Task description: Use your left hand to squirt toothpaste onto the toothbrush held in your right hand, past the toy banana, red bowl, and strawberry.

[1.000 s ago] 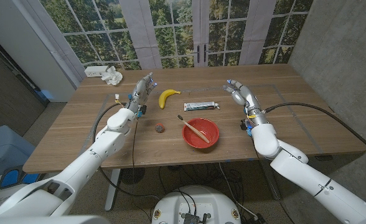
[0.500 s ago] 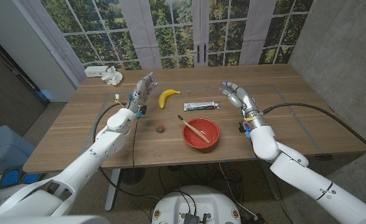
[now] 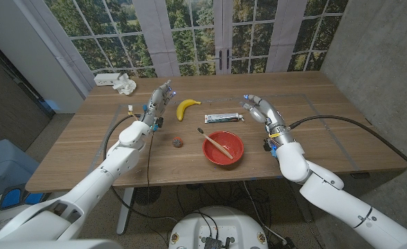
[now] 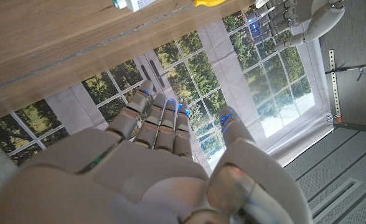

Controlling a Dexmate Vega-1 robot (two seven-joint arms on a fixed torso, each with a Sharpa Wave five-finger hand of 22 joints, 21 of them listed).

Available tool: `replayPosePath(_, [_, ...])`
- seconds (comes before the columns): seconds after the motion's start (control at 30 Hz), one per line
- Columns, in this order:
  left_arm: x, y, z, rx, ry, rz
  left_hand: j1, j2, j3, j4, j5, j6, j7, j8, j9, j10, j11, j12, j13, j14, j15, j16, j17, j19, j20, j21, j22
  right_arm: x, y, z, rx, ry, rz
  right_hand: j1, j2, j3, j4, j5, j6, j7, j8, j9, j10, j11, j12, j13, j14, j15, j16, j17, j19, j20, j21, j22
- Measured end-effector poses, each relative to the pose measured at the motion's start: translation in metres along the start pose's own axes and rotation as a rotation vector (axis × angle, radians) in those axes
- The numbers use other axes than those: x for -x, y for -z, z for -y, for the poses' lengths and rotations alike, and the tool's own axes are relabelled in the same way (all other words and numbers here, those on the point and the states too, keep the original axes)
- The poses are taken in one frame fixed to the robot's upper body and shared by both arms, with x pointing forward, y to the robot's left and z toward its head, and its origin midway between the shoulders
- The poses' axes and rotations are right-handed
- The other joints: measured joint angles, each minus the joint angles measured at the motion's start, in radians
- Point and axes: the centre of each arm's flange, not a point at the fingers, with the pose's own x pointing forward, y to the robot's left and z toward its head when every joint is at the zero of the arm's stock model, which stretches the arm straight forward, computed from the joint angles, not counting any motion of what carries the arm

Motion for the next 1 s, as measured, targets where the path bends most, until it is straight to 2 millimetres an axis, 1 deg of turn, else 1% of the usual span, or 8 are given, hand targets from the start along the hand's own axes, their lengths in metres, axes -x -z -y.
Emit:
replayPosePath(0.4, [-0.001,-0.002,-0.001,0.007,0.010,0.021,0.000,0.000,0.003,-0.003,0.000,0.000,0.000,0.000,0.000,0.000,0.000,0.000,0.000,0.000,0.000,0.000,0.000,0.000,0.000,0.000,0.000,0.010,-0.010,-0.009,0.023,-0.008,-0.008,0.007,-0.006,-0.003,-0.003,0.004,0.008,-0.008,0.004,0.000,0.014,-0.003,0.000,0.000,0.011,-0.003,0.011,0.009,0.007,-0.007,0.000,0.000])
replayPosePath(0.47, [-0.001,-0.003,-0.001,0.007,0.011,0.023,0.000,0.000,0.003,-0.003,0.000,0.000,0.000,0.000,0.000,0.000,0.000,0.000,0.000,0.000,0.000,0.000,0.000,0.000,0.000,0.000,0.000,0.011,-0.011,-0.010,0.025,-0.009,-0.010,0.017,0.004,-0.003,-0.003,0.004,0.014,-0.014,0.004,0.000,0.014,-0.003,0.000,0.004,0.011,-0.003,0.011,0.012,0.007,-0.007,0.000,0.000])
replayPosePath(0.57, [-0.001,-0.003,-0.002,0.010,0.011,0.028,0.000,0.000,0.003,-0.003,0.000,0.000,0.000,0.000,0.000,0.003,-0.003,0.000,0.000,0.000,0.000,0.000,0.000,0.000,0.000,0.000,0.000,0.013,-0.014,-0.012,0.024,-0.012,-0.014,0.017,0.004,-0.007,0.001,0.004,0.014,-0.014,0.004,0.000,0.010,-0.007,0.000,0.005,0.011,-0.003,0.011,0.013,0.007,-0.007,0.000,0.000])
replayPosePath(0.6, [-0.001,-0.003,-0.002,0.011,0.011,0.029,0.000,0.000,0.003,-0.003,0.000,0.000,0.000,0.000,0.000,0.004,-0.004,0.000,0.000,0.000,0.000,0.000,0.000,0.000,0.000,0.000,0.000,0.014,-0.016,-0.013,0.023,-0.014,-0.014,0.017,0.004,-0.011,-0.003,0.004,0.014,-0.014,0.004,0.000,0.010,-0.007,0.000,0.005,0.011,-0.003,0.011,0.013,0.007,-0.007,0.000,0.000])
replayPosePath(0.67, [-0.001,-0.003,-0.002,0.012,0.012,0.032,0.000,0.000,0.003,-0.003,0.000,0.000,0.000,0.000,0.000,0.004,-0.004,0.000,0.000,0.000,0.000,0.000,0.000,0.000,0.000,0.000,0.000,0.016,-0.018,-0.015,0.022,-0.018,-0.017,0.031,-0.010,-0.014,-0.005,0.004,0.014,-0.014,0.004,0.000,0.010,-0.007,0.000,0.005,0.011,-0.003,0.015,0.013,0.007,-0.007,0.000,0.000])
replayPosePath(0.77, [0.000,-0.003,-0.003,0.015,0.011,0.035,0.000,0.000,0.000,-0.006,0.000,0.000,0.000,0.000,0.000,0.004,-0.004,0.000,0.000,0.000,0.000,0.000,0.000,0.000,0.000,0.000,0.000,0.018,-0.019,-0.018,0.021,-0.027,-0.022,0.032,-0.011,-0.014,-0.005,0.004,0.015,-0.015,0.004,0.000,0.010,-0.008,0.000,0.005,0.011,-0.003,0.015,0.018,0.007,-0.007,0.000,0.000])
replayPosePath(0.9, [0.000,-0.003,-0.003,0.019,0.013,0.042,0.000,0.000,0.000,-0.006,0.000,0.000,0.000,0.000,0.000,0.004,-0.004,0.000,0.000,0.004,0.004,0.000,0.000,0.000,0.000,0.000,0.000,0.021,-0.023,-0.022,0.018,-0.038,-0.025,0.032,-0.011,-0.021,-0.006,0.004,0.037,-0.012,0.008,0.000,0.025,-0.021,0.006,0.009,0.026,-0.002,0.023,0.023,0.014,-0.015,0.004,0.000])
replayPosePath(1.0, [0.000,-0.003,-0.003,0.022,0.015,0.049,0.000,0.000,0.000,-0.006,0.000,0.000,0.000,0.000,0.000,0.004,-0.004,0.000,0.000,0.004,0.004,0.000,0.000,0.004,0.004,0.000,0.000,0.023,-0.025,-0.025,0.019,-0.045,-0.026,0.040,-0.019,-0.022,-0.005,0.004,0.050,-0.014,0.009,0.000,0.036,-0.018,0.011,0.012,0.040,-0.004,0.034,0.027,0.025,-0.018,0.008,0.000])
